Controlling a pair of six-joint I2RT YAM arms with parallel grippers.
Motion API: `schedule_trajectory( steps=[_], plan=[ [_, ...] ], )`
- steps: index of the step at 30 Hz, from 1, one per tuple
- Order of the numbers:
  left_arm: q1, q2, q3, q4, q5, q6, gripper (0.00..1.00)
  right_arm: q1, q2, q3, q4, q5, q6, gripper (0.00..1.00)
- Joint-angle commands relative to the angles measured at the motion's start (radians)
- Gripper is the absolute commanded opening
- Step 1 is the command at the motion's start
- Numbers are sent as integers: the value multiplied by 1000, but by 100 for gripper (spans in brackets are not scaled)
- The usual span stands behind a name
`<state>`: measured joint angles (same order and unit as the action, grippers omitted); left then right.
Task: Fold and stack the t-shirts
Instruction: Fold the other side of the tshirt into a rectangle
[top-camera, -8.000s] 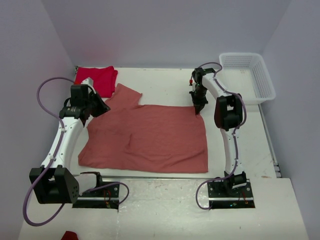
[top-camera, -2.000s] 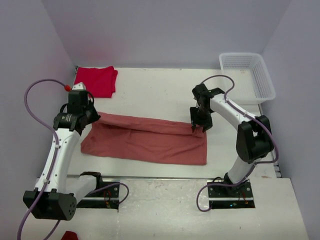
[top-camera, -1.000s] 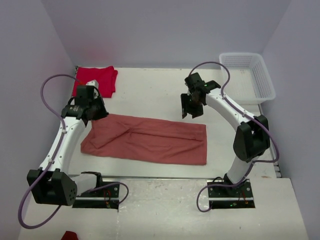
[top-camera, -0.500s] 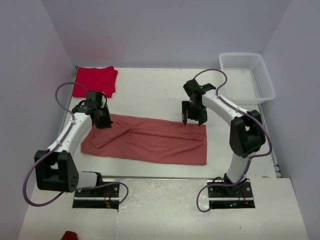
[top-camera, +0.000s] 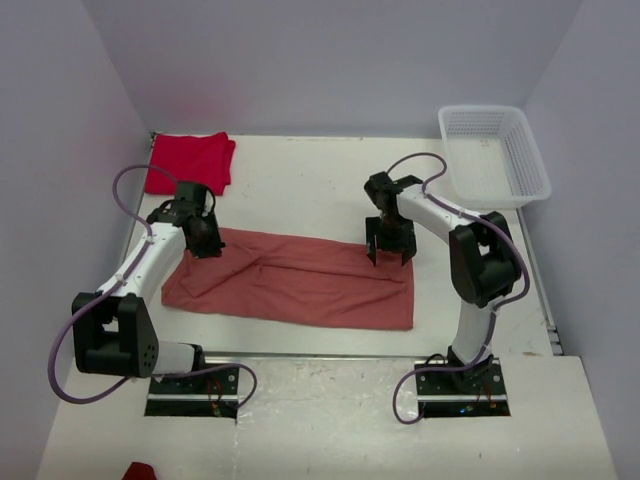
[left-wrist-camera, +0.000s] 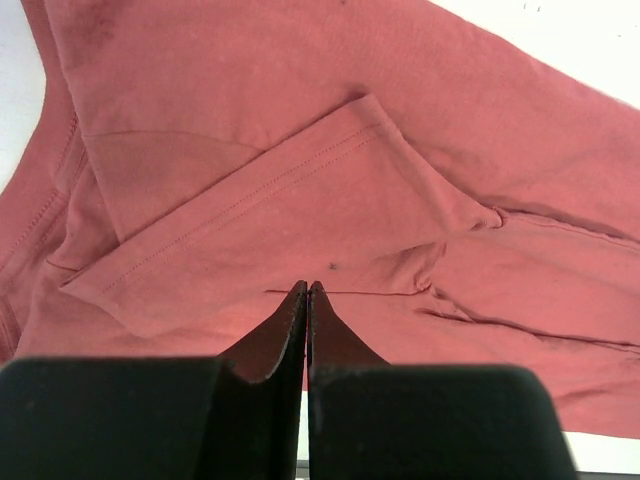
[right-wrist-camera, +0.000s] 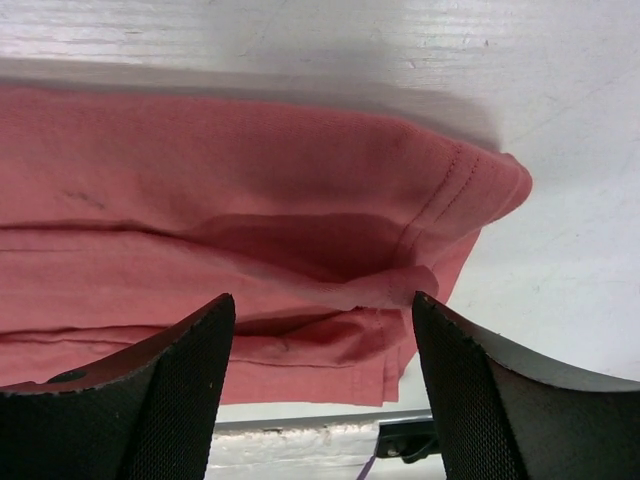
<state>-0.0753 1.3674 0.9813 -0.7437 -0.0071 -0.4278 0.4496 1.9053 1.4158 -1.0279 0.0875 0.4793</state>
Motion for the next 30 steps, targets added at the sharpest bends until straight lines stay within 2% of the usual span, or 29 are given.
schedule_trajectory(
  steps=[1, 4, 13, 20, 23, 26, 30],
  plan=[
    [-6, -7, 14, 38, 2, -6, 0, -3, 15, -8, 12, 15, 15, 72],
    [-6, -4, 13, 40, 2, -6, 0, -3, 23, -11, 15, 21, 16, 70],
    [-7, -11, 7, 44, 25, -3, 0, -34, 9, 18, 0, 92, 18, 72],
    [-7, -13, -3, 46, 29, -3, 0, -48, 14, 3, 15, 69, 10, 71],
    [-7, -16, 2, 44, 24, 1, 0, -46, 21, -14, 37, 37, 10, 67],
    [-7, -16, 3, 40, 18, 7, 0, -48, 14, -26, 58, 2, 10, 56],
    [-7, -11, 3, 41, 15, 8, 0, -48, 1, -32, 63, -8, 12, 55]
  ],
)
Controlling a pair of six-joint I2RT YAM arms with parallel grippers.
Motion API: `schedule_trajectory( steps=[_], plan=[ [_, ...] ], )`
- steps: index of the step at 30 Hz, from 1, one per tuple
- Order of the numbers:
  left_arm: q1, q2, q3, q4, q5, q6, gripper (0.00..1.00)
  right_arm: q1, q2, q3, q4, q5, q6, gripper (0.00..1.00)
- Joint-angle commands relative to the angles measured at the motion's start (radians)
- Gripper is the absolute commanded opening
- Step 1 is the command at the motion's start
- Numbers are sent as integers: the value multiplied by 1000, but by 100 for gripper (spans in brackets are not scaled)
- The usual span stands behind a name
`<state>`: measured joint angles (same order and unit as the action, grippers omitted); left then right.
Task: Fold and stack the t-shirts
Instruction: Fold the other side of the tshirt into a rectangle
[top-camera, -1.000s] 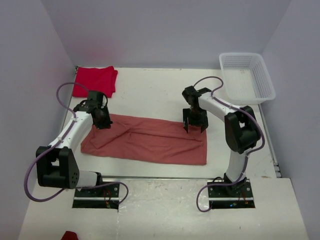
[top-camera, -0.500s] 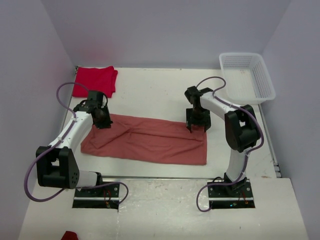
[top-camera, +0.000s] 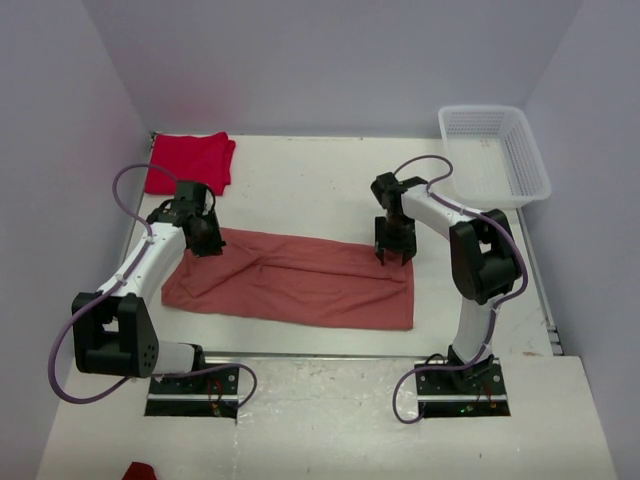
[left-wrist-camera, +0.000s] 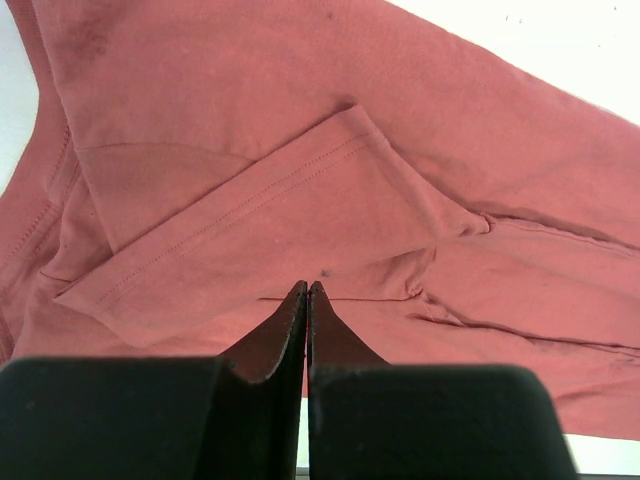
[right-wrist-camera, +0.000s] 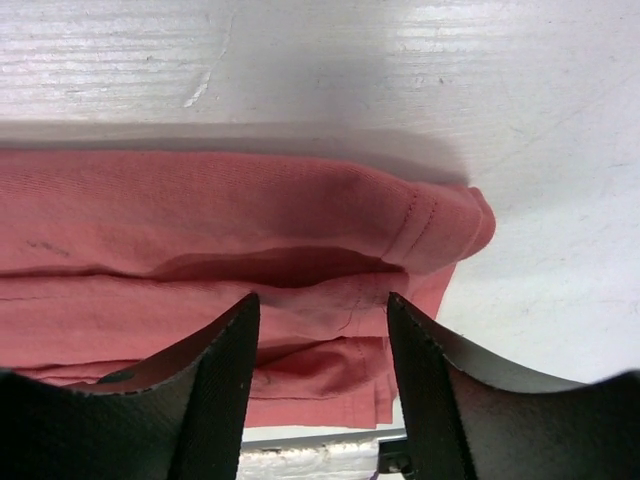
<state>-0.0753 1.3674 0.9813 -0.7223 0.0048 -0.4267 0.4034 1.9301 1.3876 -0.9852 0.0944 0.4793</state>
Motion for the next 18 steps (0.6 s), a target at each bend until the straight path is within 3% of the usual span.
schedule_trajectory(
  steps=[1, 6, 8, 11, 18],
  plan=[
    [-7, -10, 3, 18, 4, 5, 0, 0, -25, -2, 19, -10, 13, 57],
    [-7, -8, 5, 18, 0, 5, 0, 0, -23, -4, 8, 5, 19, 73],
    [-7, -5, 5, 18, 0, 8, 0, 0, -23, -22, 20, -4, 28, 74],
    [-7, -7, 5, 17, 1, 9, 0, 0, -17, -45, 49, -39, 36, 72],
    [-7, -4, 10, 12, 0, 22, 0, 0, -10, -73, 88, -38, 48, 55]
  ],
)
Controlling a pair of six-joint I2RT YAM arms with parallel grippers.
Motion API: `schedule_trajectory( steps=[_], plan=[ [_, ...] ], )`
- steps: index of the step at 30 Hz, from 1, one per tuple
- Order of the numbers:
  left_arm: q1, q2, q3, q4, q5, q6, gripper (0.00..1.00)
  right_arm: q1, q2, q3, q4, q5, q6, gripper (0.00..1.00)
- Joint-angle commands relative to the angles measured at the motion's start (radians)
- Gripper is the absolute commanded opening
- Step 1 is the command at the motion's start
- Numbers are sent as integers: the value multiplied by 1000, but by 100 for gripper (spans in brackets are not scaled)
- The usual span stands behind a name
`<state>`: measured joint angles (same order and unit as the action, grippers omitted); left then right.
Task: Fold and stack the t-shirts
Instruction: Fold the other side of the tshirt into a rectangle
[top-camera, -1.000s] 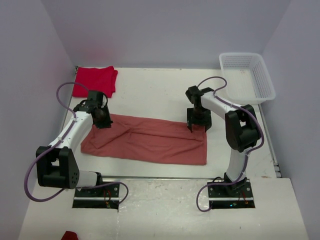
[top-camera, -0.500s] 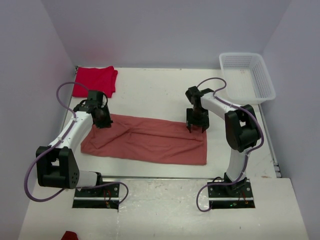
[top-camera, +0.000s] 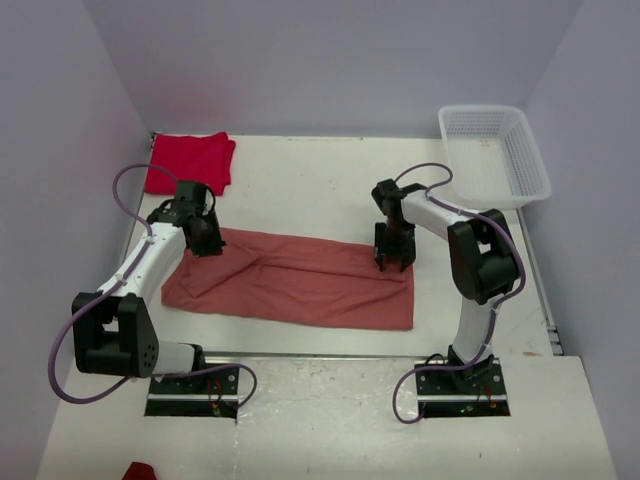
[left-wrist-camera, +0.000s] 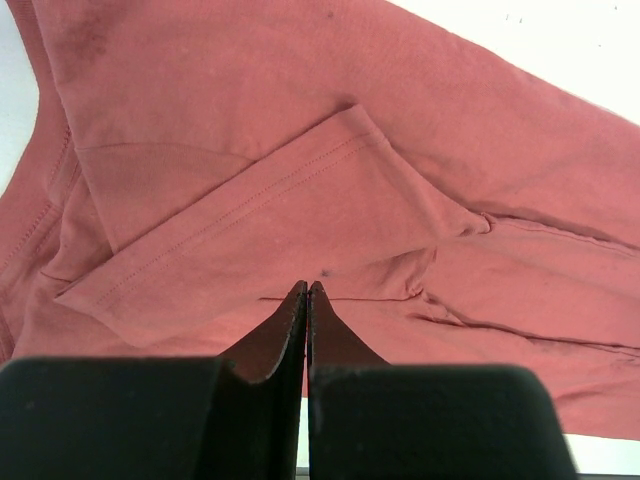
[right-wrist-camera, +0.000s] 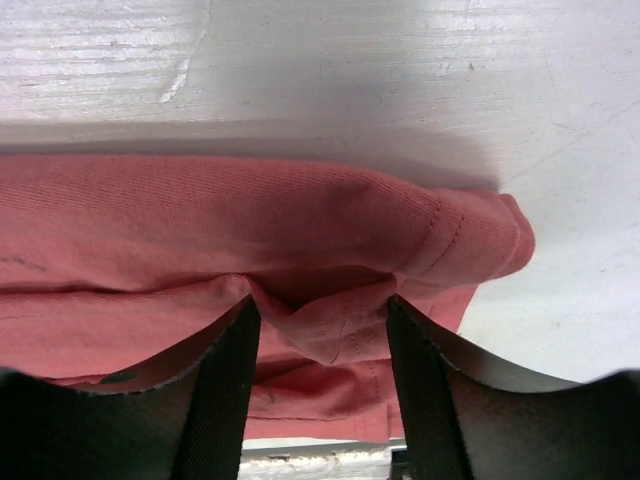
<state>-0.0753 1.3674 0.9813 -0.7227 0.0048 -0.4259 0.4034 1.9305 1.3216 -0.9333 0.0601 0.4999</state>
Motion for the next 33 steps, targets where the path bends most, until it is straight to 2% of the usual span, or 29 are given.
schedule_trajectory(
  steps=[1, 5, 13, 15, 16, 22, 24, 28, 33],
  plan=[
    [-7, -2, 11, 12, 0, 19, 0, 0, -19, -13, 45, 0, 31, 54],
    [-7, 5, 14, 11, 0, 15, 0, 0, -30, -4, 33, 17, 32, 38],
    [-11, 6, 13, 5, -32, 9, 0, 0, -67, 27, 2, 83, 31, 36],
    [-15, 1, 11, 2, -35, 7, 0, 0, -68, 25, 1, 89, 37, 25],
    [-17, -1, 10, 0, -38, 7, 0, -1, -70, 24, 4, 90, 38, 14],
    [-26, -7, 5, -7, -72, -13, 0, 0, -80, 16, 2, 102, 39, 3],
    [-32, -1, 13, -18, -104, -23, 0, 0, -88, 14, 4, 110, 39, 3],
    [-38, 21, 23, -44, -152, -33, 0, 0, -94, 22, 7, 110, 28, 11],
    [-57, 36, 28, -50, -158, -42, 0, -1, -88, 48, 1, 124, 22, 12]
  ],
)
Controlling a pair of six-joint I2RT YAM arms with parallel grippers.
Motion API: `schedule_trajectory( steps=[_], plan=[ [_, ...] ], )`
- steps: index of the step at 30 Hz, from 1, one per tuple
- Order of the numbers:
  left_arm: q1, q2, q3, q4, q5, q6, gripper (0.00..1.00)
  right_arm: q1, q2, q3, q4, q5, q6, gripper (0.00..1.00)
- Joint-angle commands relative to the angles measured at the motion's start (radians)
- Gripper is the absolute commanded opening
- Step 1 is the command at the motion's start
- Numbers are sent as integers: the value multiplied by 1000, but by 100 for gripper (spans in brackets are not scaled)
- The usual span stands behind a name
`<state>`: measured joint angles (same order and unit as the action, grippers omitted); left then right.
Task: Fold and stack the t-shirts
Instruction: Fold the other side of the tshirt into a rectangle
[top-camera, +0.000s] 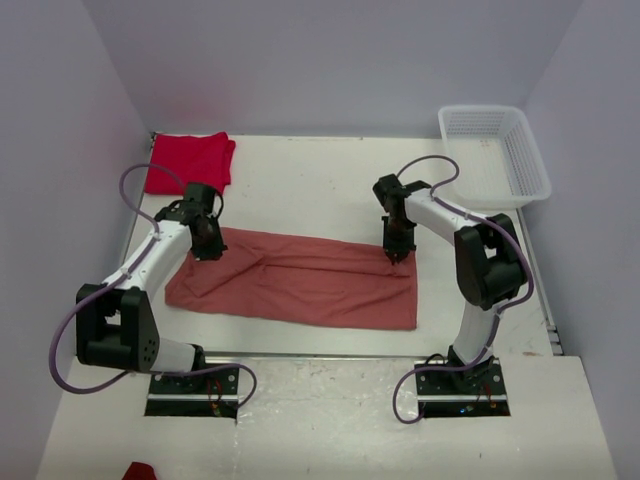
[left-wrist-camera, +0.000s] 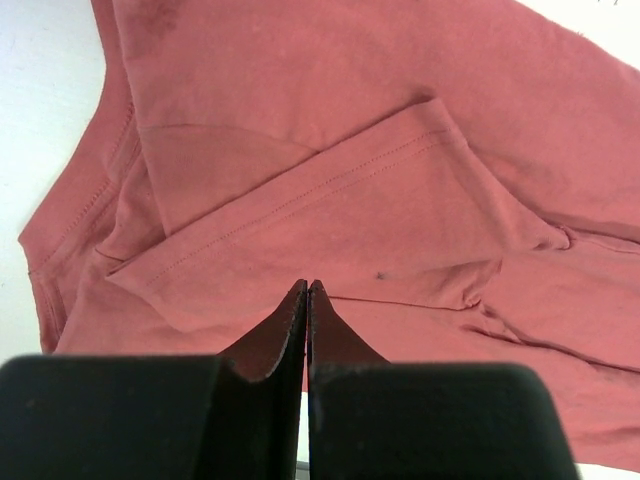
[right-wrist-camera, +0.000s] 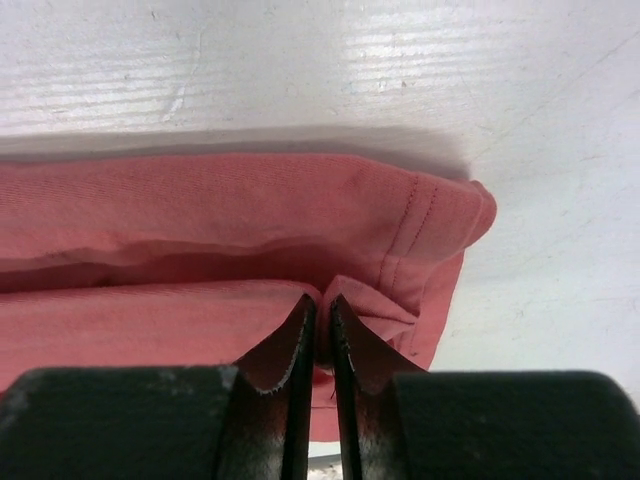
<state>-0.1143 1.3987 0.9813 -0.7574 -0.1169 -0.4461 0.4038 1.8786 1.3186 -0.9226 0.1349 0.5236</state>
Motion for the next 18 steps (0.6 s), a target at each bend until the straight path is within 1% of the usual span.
schedule_trajectory(
  steps=[1, 3, 9, 10, 14, 16, 17, 18],
  plan=[
    [-25, 5, 28, -16, -41, -23, 0, -2, -30, 56, -12, 52, -2, 12],
    [-31, 13, 31, -20, -56, -28, 0, -8, -26, 74, -21, 60, -4, 11],
    [-51, 34, 56, -57, -107, -46, 0, -17, -22, 96, -28, 54, -23, 18],
    [-54, 33, 59, -63, -109, -48, 0, -19, -22, 96, -27, 49, -23, 20],
    [-59, 23, 69, -72, -118, -48, 0, -22, -29, 79, -16, 34, -27, 23],
    [-61, 23, 66, -77, -121, -48, 0, -22, -35, 74, -10, 28, -24, 20],
    [-61, 23, 65, -80, -128, -58, 0, -20, -41, 65, -7, 28, -22, 16],
    [-61, 25, 65, -85, -129, -62, 0, -22, -56, 61, 4, 31, -19, 7]
  ],
)
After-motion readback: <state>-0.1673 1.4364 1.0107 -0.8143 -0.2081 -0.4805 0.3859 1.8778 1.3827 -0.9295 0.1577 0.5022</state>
